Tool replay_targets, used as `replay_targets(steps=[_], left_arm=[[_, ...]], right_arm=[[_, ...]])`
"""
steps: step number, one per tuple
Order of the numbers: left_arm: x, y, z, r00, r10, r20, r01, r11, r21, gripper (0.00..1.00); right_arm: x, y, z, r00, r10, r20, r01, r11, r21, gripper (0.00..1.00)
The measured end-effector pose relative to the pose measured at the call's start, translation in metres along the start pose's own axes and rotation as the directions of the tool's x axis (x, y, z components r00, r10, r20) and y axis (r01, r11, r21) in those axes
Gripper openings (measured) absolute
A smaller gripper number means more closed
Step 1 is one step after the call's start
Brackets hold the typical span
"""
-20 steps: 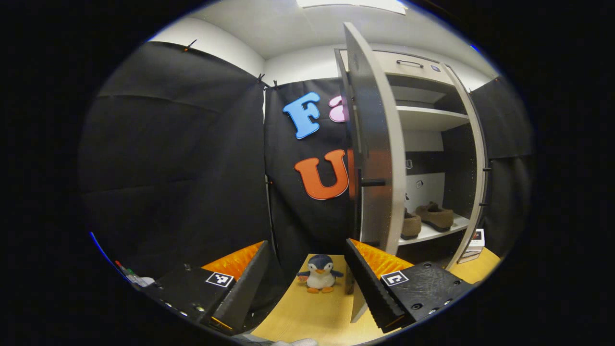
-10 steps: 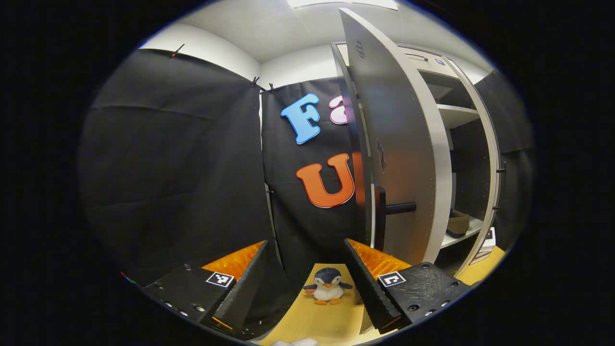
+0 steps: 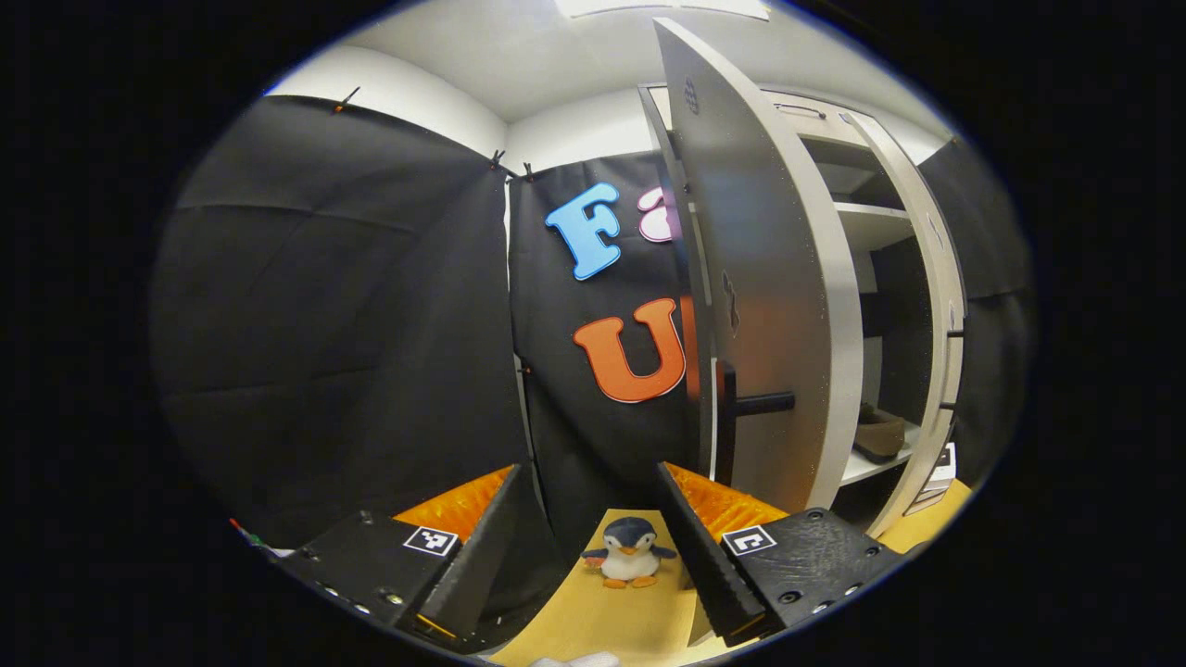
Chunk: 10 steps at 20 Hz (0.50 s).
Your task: Grab one shoe with the right hand and put it into the shoe cabinet, grab the other shoe with the left hand and put it into the shoe cabinet; then close the right door with the right hand and the left door with the left hand.
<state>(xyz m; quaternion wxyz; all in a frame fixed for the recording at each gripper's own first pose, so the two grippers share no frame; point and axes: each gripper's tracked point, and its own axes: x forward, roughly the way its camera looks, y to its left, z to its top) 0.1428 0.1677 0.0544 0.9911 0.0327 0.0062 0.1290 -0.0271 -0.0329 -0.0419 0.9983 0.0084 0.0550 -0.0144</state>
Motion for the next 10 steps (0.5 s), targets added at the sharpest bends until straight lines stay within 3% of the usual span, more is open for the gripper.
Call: replay_targets(steps=[1, 4, 9, 10], left_arm=[[0.0, -0.001, 0.0, 1.0, 0.004, 0.004, -0.004, 1.0, 0.002, 0.92], [-0.002, -0.006, 0.0, 1.0, 0.013, 0.001, -0.013, 1.0, 0.006, 0.88], [-0.011, -0.049, 0.005, 0.998, -0.063, 0.011, 0.063, 0.998, 0.025, 0.88], [-0.013, -0.06, 0.007, 0.997, -0.076, 0.014, 0.076, 0.997, 0.032, 0.88]], right_arm=[[0.0, -0.001, 0.001, 1.0, 0.005, 0.002, -0.005, 1.0, -0.003, 0.92], [0.003, -0.003, 0.002, 1.0, 0.026, -0.002, -0.026, 1.0, -0.011, 0.96], [0.016, -0.013, 0.008, 0.999, 0.054, 0.003, -0.054, 0.999, -0.009, 0.92], [0.019, -0.016, 0.01, 0.998, 0.056, 0.005, -0.056, 0.998, -0.01, 1.0]])
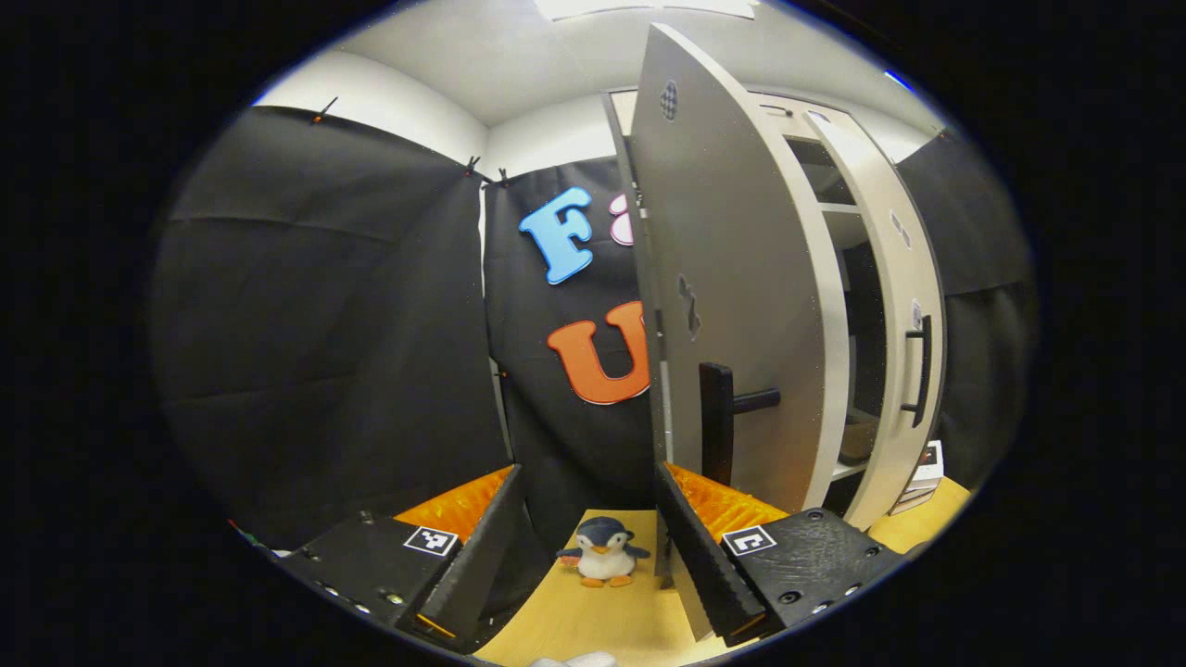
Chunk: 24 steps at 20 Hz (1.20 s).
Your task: Grab one shoe with the right hand and put it into the shoe cabinet, grab the other shoe with the left hand and put it into the shoe cabinet; then close the right door with the right hand and the left door with the left hand.
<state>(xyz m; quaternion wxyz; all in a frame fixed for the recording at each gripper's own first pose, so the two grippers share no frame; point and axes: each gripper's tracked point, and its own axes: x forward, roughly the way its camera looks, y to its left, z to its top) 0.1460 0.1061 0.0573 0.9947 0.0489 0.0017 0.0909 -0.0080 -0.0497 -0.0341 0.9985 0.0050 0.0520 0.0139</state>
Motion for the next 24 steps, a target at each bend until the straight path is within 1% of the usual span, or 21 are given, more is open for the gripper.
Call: replay_targets(steps=[2, 3, 4, 5, 6, 7, 8, 10, 12, 13, 14, 17, 18, 19, 20, 21, 22, 24], left_arm=[[0.001, -0.024, 0.004, 0.999, -0.03, 0.013, 0.03, 1.0, 0.003, 0.88], [0.003, -0.037, 0.007, 0.999, -0.044, 0.019, 0.044, 0.999, 0.001, 0.88], [0.006, -0.052, 0.008, 0.998, -0.066, 0.021, 0.066, 0.998, 0.002, 0.88], [0.009, -0.066, 0.01, 0.996, -0.092, 0.021, 0.092, 0.996, -0.002, 0.88], [0.011, -0.076, 0.012, 0.995, -0.098, 0.018, 0.099, 0.995, -0.012, 0.88], [0.014, -0.084, 0.015, 0.994, -0.106, 0.021, 0.106, 0.994, -0.021, 0.9], [0.015, -0.089, 0.015, 0.994, -0.105, 0.018, 0.105, 0.994, -0.028, 0.97], [0.017, -0.098, 0.019, 0.994, -0.112, 0.018, 0.112, 0.993, -0.047, 0.96], [0.013, -0.102, 0.02, 0.993, -0.116, 0.014, 0.116, 0.992, -0.04, 0.96], [0.01, -0.101, 0.02, 0.994, -0.113, 0.012, 0.113, 0.993, -0.036, 0.96], [0.006, -0.102, 0.02, 0.993, -0.119, 0.007, 0.12, 0.992, -0.036, 0.96], [-0.019, -0.104, 0.016, 0.991, -0.13, 0.01, 0.13, 0.991, -0.036, 0.96], [-0.028, -0.105, 0.015, 0.99, -0.137, 0.012, 0.137, 0.99, -0.036, 0.96], [-0.039, -0.107, 0.013, 0.989, -0.147, 0.008, 0.147, 0.988, -0.041, 0.96], [-0.051, -0.109, 0.013, 0.987, -0.16, 0.006, 0.16, 0.986, -0.051, 0.96], [-0.062, -0.109, 0.012, 0.985, -0.171, 0.006, 0.171, 0.983, -0.064, 0.96], [-0.073, -0.108, 0.013, 0.984, -0.179, 0.012, 0.179, 0.981, -0.076, 0.96], [-0.095, -0.104, 0.012, 0.982, -0.188, 0.015, 0.188, 0.978, -0.091, 0.96]], right_arm=[[0.003, -0.007, 0.002, 1.0, 0.001, 0.001, -0.001, 1.0, -0.003, 0.92], [0.004, -0.011, 0.003, 1.0, 0.002, 0.001, -0.002, 1.0, 0.0, 0.96], [0.009, -0.014, 0.003, 1.0, 0.004, -0.001, -0.004, 1.0, 0.005, 0.92], [0.012, -0.016, 0.004, 1.0, 0.008, -0.002, -0.008, 1.0, 0.009, 0.92], [0.012, -0.018, 0.005, 1.0, 0.011, -0.001, -0.011, 1.0, 0.011, 0.92], [0.012, -0.019, 0.008, 1.0, 0.012, 0.004, -0.012, 1.0, 0.01, 0.96], [0.011, -0.02, 0.009, 1.0, 0.011, 0.007, -0.011, 1.0, 0.007, 0.96], [0.008, -0.02, 0.013, 1.0, 0.008, 0.018, -0.008, 1.0, 0.006, 0.96], [0.008, -0.021, 0.015, 1.0, 0.007, 0.026, -0.007, 1.0, 0.007, 0.96], [0.008, -0.02, 0.016, 1.0, 0.009, 0.026, -0.009, 1.0, 0.006, 0.92], [0.008, -0.02, 0.016, 1.0, 0.008, 0.027, -0.008, 1.0, 0.005, 0.92], [0.007, -0.012, 0.019, 0.999, 0.015, 0.035, -0.015, 1.0, 0.0, 0.92], [0.007, -0.007, 0.021, 0.999, 0.018, 0.038, -0.017, 1.0, -0.003, 0.96], [0.009, -0.003, 0.023, 0.999, 0.02, 0.043, -0.019, 1.0, -0.005, 0.96], [0.008, 0.001, 0.025, 0.999, 0.02, 0.046, -0.02, 1.0, -0.006, 0.92], [0.007, 0.006, 0.027, 0.998, 0.025, 0.055, -0.025, 1.0, -0.007, 0.92], [0.006, 0.011, 0.029, 0.998, 0.028, 0.063, -0.027, 1.0, -0.011, 0.96], [0.004, 0.018, 0.031, 0.997, 0.023, 0.078, -0.022, 1.0, -0.02, 0.96]])
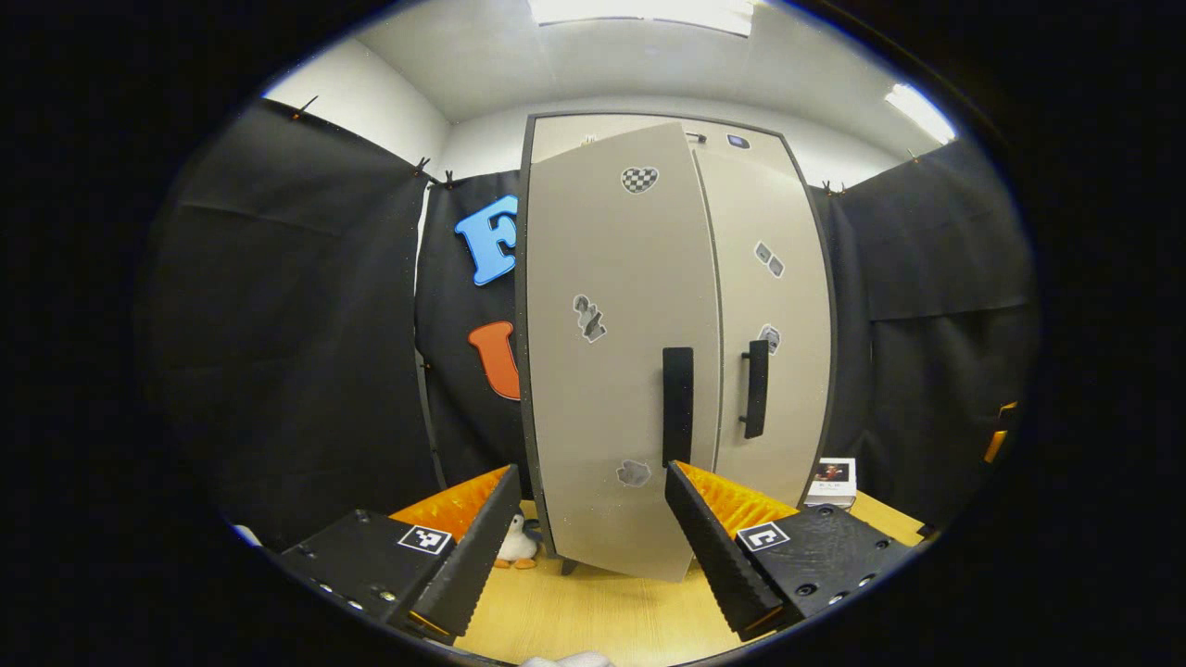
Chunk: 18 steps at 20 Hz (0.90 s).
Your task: Grab one shoe with the right hand and put it into the shoe cabinet, grab the other shoe with the left hand and put it into the shoe cabinet; then close the right door with the right hand and the left door with the left hand.
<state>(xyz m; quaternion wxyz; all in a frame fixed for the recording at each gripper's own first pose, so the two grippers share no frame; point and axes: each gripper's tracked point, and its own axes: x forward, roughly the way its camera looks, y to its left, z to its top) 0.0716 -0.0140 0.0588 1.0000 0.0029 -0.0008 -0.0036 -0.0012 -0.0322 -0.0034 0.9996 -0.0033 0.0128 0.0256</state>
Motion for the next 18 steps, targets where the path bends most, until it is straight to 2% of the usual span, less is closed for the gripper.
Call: replay_targets(steps=[3, 8, 10, 15, 18], left_arm=[[-0.031, 0.002, 0.0, 1.0, -0.008, 0.001, 0.008, 1.0, -0.009, 0.96], [-0.078, 0.008, -0.01, 1.0, -0.008, -0.022, 0.008, 1.0, -0.014, 0.96], [-0.092, 0.01, -0.016, 0.999, -0.005, -0.034, 0.005, 1.0, -0.015, 0.96], [-0.117, 0.007, -0.025, 0.999, -0.004, -0.041, 0.003, 1.0, -0.013, 0.96], [-0.121, 0.009, -0.027, 0.999, -0.001, -0.043, 0.001, 1.0, -0.002, 0.96]], right_arm=[[-0.002, 0.011, 0.004, 1.0, 0.0, 0.023, 0.0, 1.0, 0.002, 0.94], [-0.005, 0.023, 0.002, 0.999, -0.004, 0.041, 0.003, 1.0, 0.019, 0.97], [-0.006, 0.027, -0.001, 0.999, -0.006, 0.042, 0.005, 1.0, 0.023, 0.94], [-0.006, 0.027, -0.007, 0.999, -0.026, 0.036, 0.025, 0.999, 0.025, 0.96], [-0.005, 0.027, -0.009, 0.999, -0.035, 0.03, 0.034, 0.999, 0.022, 0.94]])
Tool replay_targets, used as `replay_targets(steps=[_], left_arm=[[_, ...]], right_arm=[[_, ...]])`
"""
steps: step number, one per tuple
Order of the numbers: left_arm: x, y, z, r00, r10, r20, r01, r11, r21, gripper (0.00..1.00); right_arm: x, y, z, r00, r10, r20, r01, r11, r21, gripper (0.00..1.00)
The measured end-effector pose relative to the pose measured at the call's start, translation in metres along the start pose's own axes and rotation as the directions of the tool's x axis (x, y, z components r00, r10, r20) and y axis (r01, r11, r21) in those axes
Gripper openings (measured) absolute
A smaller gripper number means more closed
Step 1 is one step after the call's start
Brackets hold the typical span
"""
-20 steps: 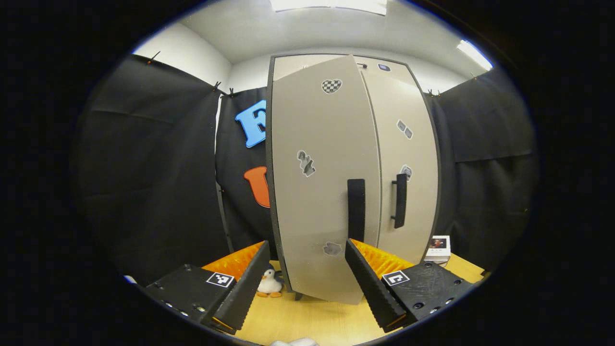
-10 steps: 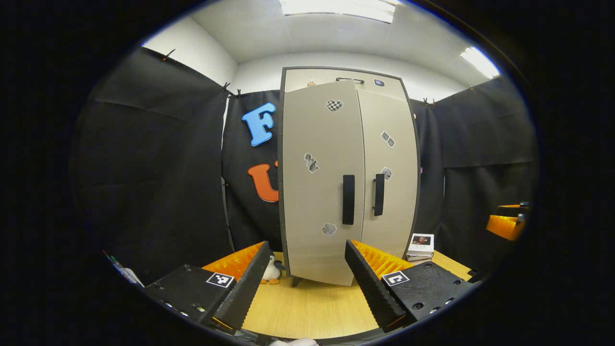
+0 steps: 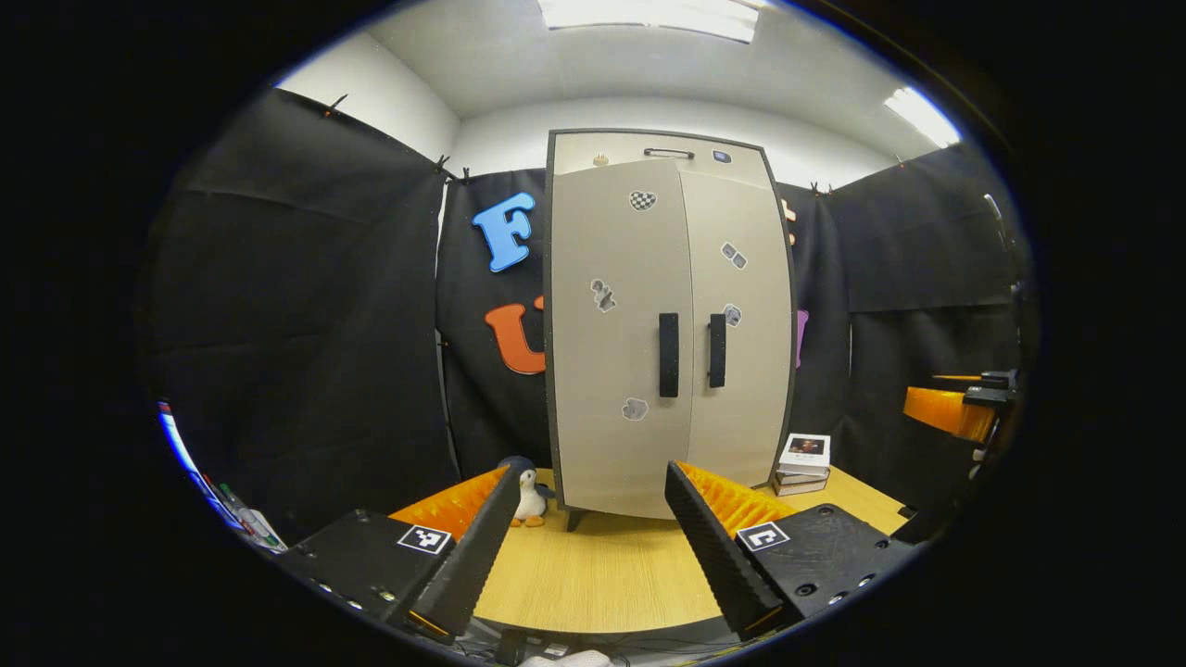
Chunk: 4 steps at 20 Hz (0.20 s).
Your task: Grab one shoe with the right hand and put it into the shoe cabinet, grab the other shoe with the left hand and put it into the shoe cabinet; then close the right door with the right hand and the left door with the left hand.
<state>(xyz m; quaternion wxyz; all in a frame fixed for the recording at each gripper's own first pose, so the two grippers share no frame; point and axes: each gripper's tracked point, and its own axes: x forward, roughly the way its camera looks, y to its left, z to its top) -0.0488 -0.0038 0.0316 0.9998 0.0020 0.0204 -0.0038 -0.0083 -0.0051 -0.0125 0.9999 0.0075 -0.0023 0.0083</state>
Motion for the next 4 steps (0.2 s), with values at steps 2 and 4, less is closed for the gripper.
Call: replay_targets(steps=[2, 4], left_arm=[[-0.0035, 0.0012, 0.0016, 1.0, -0.005, 0.005, 0.005, 1.0, -0.009, 0.96], [-0.0039, 0.0036, 0.0046, 1.0, -0.006, 0.011, 0.006, 1.0, -0.014, 0.96]], right_arm=[[-0.0001, 0.0012, -0.0009, 1.0, -0.003, 0.0, 0.003, 1.0, -0.004, 0.97], [-0.0007, 0.0016, -0.0005, 1.0, -0.007, 0.001, 0.007, 1.0, -0.006, 0.97]])
